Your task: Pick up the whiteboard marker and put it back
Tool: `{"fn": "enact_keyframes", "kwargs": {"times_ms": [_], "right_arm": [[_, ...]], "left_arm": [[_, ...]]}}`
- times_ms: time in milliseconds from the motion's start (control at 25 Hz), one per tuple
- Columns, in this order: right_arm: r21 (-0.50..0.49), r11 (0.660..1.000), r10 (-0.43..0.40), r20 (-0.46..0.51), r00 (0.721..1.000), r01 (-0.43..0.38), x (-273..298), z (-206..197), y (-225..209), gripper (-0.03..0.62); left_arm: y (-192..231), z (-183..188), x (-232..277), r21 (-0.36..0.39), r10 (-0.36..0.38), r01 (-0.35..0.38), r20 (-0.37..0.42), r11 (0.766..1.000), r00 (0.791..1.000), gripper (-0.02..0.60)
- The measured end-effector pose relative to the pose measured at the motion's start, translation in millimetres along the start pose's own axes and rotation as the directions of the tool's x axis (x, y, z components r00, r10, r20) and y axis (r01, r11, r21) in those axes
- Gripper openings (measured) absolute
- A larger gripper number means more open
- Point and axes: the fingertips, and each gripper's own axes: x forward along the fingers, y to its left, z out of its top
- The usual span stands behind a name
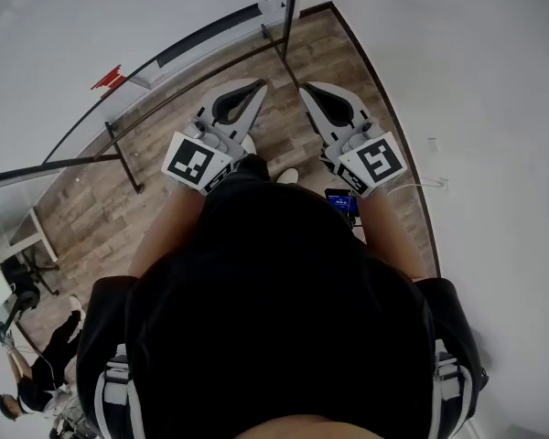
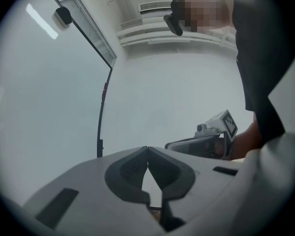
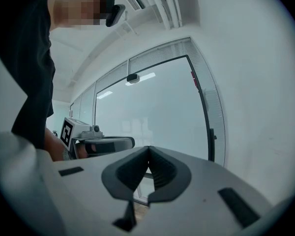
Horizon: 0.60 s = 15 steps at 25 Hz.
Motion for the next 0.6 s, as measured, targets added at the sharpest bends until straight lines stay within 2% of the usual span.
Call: {"fn": "enact_keyframes", "kwargs": {"times_ms": [600], "right_arm": [[-0.003,0.999,-0.054,-0.046,0.997,0.054,74,1,-42,-0.002]], "left_arm": [[81,-2,31,-0.017,-0.066,0.065,-0.008,0.998,0.998,0.005]]}}
